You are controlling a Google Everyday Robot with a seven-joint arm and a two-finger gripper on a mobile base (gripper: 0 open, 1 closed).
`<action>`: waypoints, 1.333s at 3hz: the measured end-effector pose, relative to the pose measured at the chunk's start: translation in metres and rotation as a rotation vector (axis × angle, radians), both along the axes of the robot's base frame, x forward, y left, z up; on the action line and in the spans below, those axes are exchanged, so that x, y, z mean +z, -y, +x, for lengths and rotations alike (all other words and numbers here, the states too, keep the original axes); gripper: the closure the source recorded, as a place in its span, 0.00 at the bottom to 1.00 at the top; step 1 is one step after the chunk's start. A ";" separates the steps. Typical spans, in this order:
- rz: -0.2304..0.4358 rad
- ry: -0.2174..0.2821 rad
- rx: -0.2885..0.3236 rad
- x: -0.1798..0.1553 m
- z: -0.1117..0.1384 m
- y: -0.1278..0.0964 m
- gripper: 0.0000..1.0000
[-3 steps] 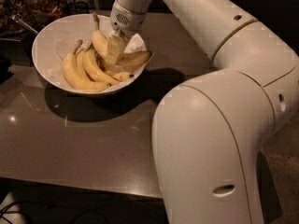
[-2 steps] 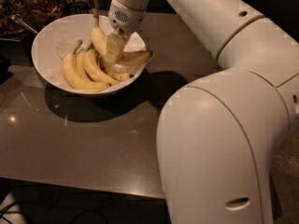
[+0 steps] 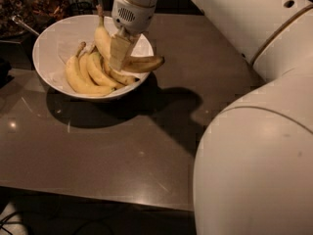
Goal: Pick banana from white bowl
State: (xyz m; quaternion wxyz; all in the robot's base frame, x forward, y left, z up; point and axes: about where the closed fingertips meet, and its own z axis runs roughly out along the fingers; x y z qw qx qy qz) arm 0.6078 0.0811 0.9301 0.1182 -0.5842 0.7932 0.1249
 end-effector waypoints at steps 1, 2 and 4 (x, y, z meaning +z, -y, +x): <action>0.001 -0.014 -0.011 -0.003 -0.015 0.007 1.00; 0.004 -0.030 -0.050 -0.005 -0.045 0.025 1.00; -0.030 -0.078 -0.151 -0.010 -0.129 0.073 1.00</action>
Offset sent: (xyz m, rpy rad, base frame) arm -0.0880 -0.0533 -0.0075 -0.0070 0.0651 -0.0995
